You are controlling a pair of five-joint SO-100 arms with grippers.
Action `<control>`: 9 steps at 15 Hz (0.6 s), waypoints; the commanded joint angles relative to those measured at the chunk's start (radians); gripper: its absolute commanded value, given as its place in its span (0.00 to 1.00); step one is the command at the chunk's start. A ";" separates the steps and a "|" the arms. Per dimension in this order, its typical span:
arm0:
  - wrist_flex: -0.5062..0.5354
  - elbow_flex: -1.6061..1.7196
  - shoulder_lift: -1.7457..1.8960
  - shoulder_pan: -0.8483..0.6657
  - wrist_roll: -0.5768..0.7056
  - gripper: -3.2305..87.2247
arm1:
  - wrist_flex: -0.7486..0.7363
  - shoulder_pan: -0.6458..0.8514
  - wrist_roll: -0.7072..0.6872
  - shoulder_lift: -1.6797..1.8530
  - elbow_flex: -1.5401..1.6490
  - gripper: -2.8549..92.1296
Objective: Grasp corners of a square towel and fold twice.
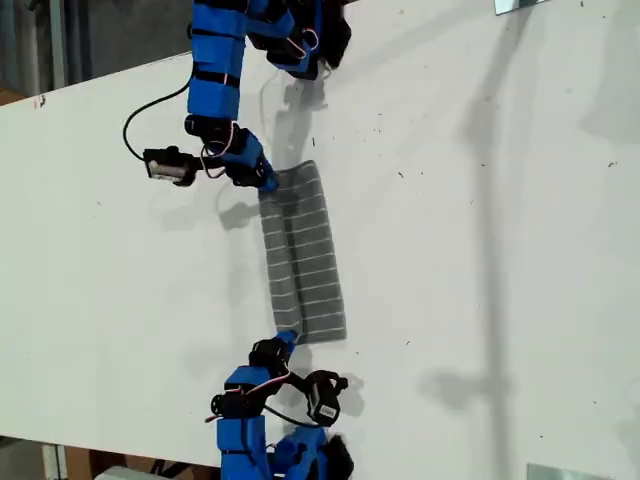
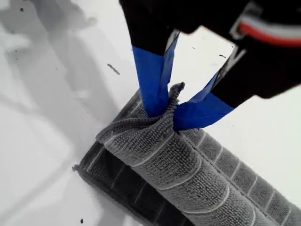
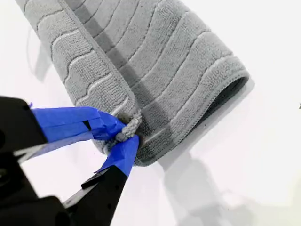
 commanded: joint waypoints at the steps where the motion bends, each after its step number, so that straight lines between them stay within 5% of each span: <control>1: 0.018 -0.041 0.028 0.048 -0.008 0.03 | 0.008 -0.049 -0.002 0.014 -0.008 0.03; 4: 0.074 -0.110 -0.023 0.120 0.003 0.03 | 0.071 -0.114 0.000 0.017 0.003 0.03; 9: -0.051 -0.091 -0.132 0.221 -0.080 0.03 | 0.021 -0.143 0.025 0.040 0.133 0.03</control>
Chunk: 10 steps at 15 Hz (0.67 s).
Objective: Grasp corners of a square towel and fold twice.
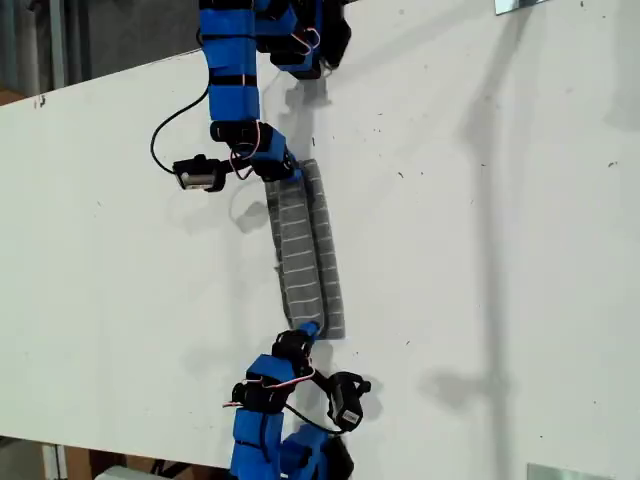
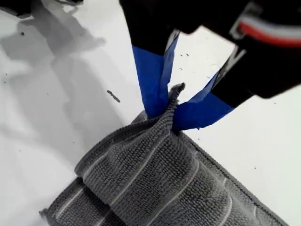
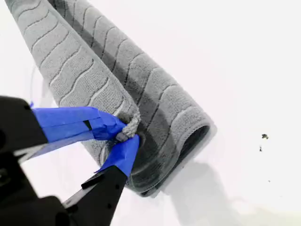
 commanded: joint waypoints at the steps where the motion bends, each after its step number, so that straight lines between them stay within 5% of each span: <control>1: -0.055 -0.028 -0.072 0.037 -0.032 0.03 | -0.025 0.005 0.012 0.043 0.028 0.03; 10: -0.164 -0.041 -0.172 0.118 -0.109 0.03 | -0.130 -0.078 0.081 0.032 0.141 0.03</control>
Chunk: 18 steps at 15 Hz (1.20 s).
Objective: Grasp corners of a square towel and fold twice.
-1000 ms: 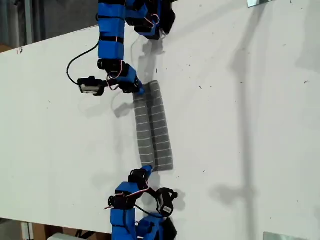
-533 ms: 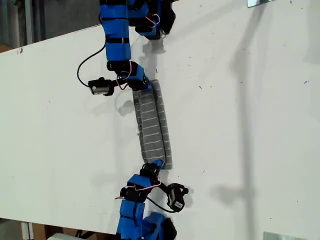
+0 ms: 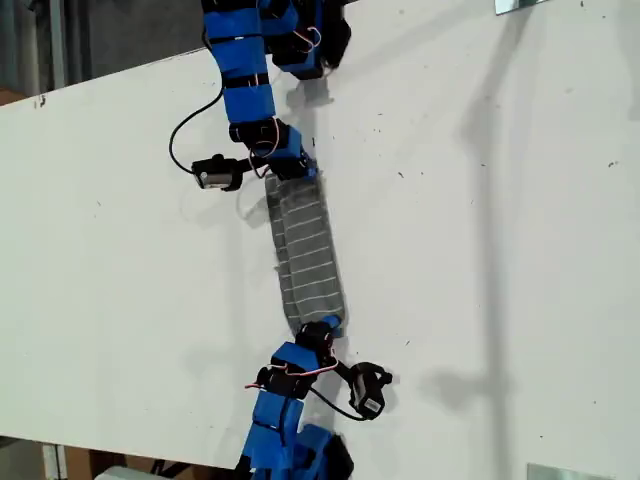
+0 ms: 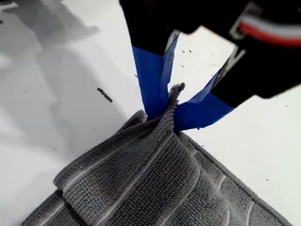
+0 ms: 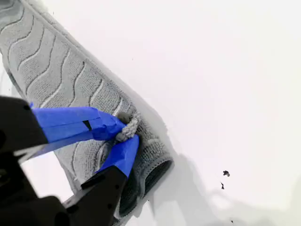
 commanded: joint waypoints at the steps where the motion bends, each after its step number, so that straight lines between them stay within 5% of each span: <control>1: -0.008 -0.041 -0.003 -0.002 -0.002 0.03 | -0.015 0.008 0.008 0.035 0.014 0.03; 3: -0.002 -0.048 -0.005 -0.003 0.003 0.03 | -0.023 0.005 0.015 0.061 0.031 0.13; 5: 0.012 -0.049 0.011 -0.005 0.020 0.18 | -0.021 -0.006 0.017 0.095 0.034 0.29; 8: 0.095 -0.044 0.098 -0.057 0.052 0.29 | 0.026 0.029 0.000 0.172 0.034 0.30; 11: 0.173 -0.005 0.186 -0.137 0.100 0.30 | 0.051 0.110 -0.063 0.207 0.051 0.32; 18: 0.118 0.383 0.552 -0.275 0.083 0.29 | -0.049 0.235 -0.144 -0.086 0.040 0.34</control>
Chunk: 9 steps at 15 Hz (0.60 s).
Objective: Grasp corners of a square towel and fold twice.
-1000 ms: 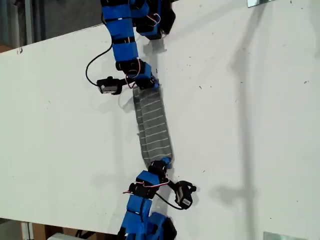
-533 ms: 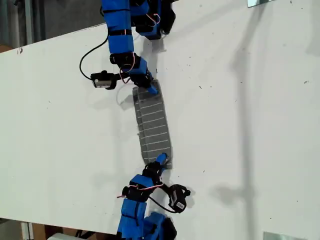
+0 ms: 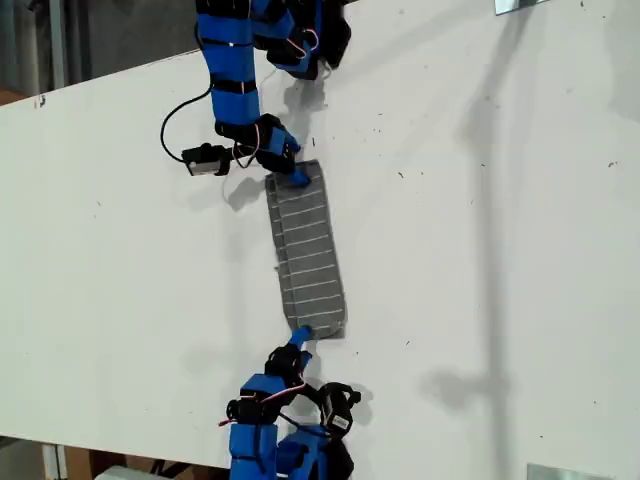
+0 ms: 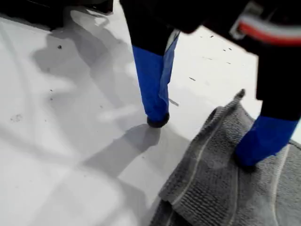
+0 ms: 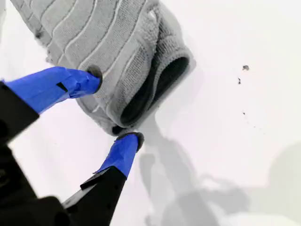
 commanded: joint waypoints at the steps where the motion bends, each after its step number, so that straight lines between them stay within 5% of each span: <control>1: -0.037 0.206 0.336 -0.026 -0.044 0.29 | -0.009 0.009 -0.020 -0.060 -0.095 0.34; 6: 0.298 0.532 1.212 -0.008 -0.158 0.28 | 0.028 -0.032 -0.071 -0.259 -0.330 0.32; 8: 0.423 0.580 1.370 -0.015 -0.178 0.28 | 0.110 -0.043 -0.072 -0.436 -0.465 0.03; 9: 0.420 0.592 1.371 -0.009 -0.176 0.28 | 0.138 -0.057 -0.043 -0.459 -0.480 0.03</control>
